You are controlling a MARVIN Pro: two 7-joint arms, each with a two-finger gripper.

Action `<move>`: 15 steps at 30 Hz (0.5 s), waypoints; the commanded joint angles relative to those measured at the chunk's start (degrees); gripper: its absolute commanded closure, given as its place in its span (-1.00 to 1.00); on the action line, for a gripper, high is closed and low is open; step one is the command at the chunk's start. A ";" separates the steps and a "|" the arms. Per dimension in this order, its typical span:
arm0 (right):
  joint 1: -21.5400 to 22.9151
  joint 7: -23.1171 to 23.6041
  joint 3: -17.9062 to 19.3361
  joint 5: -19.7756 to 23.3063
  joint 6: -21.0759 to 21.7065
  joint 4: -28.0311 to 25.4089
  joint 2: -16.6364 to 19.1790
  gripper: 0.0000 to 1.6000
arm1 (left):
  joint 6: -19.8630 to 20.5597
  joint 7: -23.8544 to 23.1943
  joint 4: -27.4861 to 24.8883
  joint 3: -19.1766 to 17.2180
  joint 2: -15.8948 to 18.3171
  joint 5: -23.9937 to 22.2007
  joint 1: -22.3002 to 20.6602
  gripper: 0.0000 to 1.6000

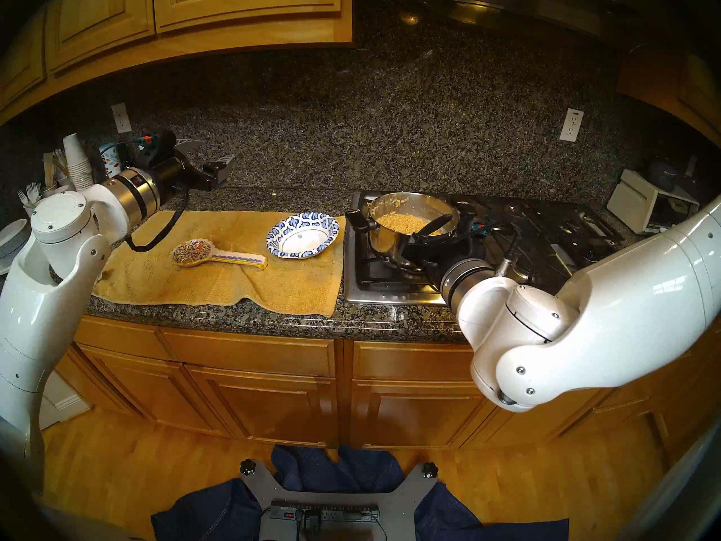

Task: Scoop oatmeal into bowl

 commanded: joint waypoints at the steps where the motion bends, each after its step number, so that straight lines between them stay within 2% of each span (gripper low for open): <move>1: 4.03 -6.07 0.48 1.16 -0.41 0.13 -1.63 -0.69 | -1.12 -0.02 -1.14 -0.95 0.11 0.08 -1.65 -1.00; 15: 7.97 -6.11 -0.15 5.61 -0.41 0.13 -4.29 -0.65 | -1.23 0.16 -1.15 -0.85 0.32 -0.12 -1.64 -1.00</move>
